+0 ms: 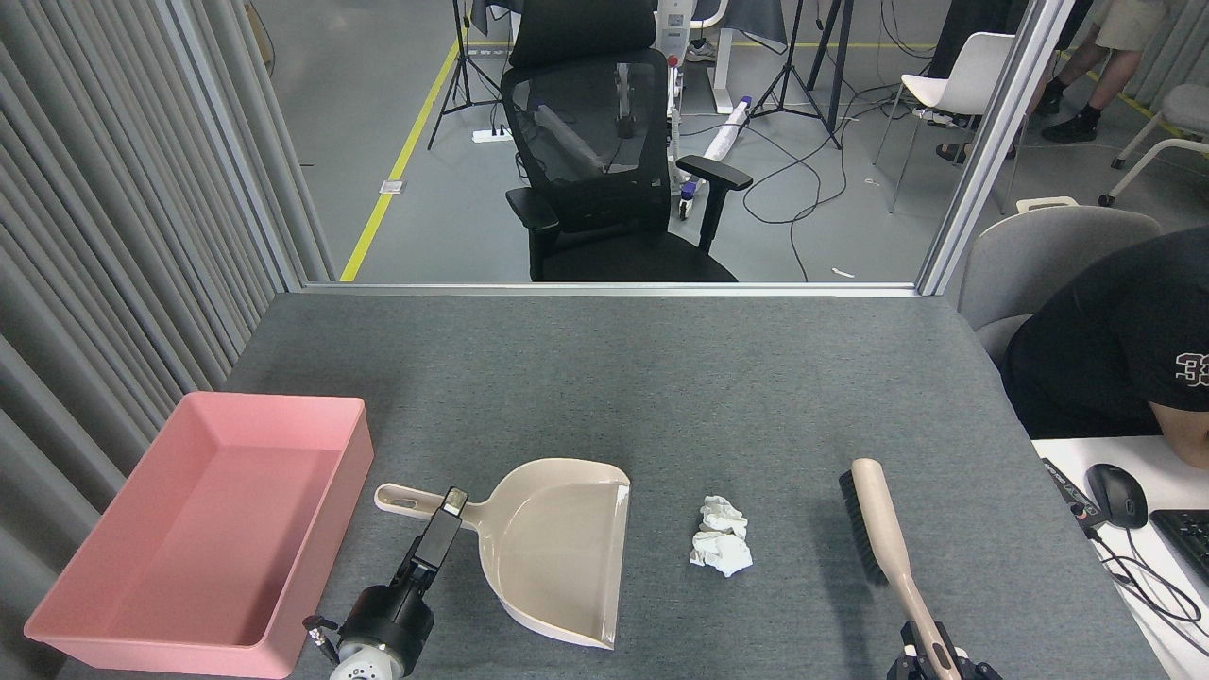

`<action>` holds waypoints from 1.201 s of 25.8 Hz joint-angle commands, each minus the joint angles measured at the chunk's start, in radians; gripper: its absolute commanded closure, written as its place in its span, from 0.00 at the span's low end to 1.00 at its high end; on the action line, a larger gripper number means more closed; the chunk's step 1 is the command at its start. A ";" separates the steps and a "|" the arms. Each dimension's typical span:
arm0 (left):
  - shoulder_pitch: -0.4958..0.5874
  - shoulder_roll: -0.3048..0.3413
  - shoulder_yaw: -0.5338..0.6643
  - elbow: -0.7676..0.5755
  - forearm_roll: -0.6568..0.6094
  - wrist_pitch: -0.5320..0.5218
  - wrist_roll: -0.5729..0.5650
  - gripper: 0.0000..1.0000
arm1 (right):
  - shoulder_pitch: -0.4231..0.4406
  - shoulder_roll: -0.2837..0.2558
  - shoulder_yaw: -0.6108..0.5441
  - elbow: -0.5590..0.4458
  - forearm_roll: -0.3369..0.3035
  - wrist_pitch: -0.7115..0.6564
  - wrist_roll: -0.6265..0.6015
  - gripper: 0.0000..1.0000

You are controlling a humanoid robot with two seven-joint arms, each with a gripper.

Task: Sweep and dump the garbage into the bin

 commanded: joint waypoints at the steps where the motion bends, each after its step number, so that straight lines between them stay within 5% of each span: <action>1: -0.033 0.001 0.001 0.062 0.000 0.001 -0.001 0.01 | 0.001 0.008 0.004 -0.003 0.000 0.001 0.000 0.95; 10: -0.142 0.010 0.090 0.190 0.001 -0.002 0.027 0.01 | 0.003 0.031 0.005 -0.004 -0.002 -0.001 -0.002 0.95; 31: -0.196 0.001 0.128 0.335 0.016 -0.064 0.022 0.02 | 0.016 0.060 0.019 -0.026 -0.003 0.001 -0.003 0.95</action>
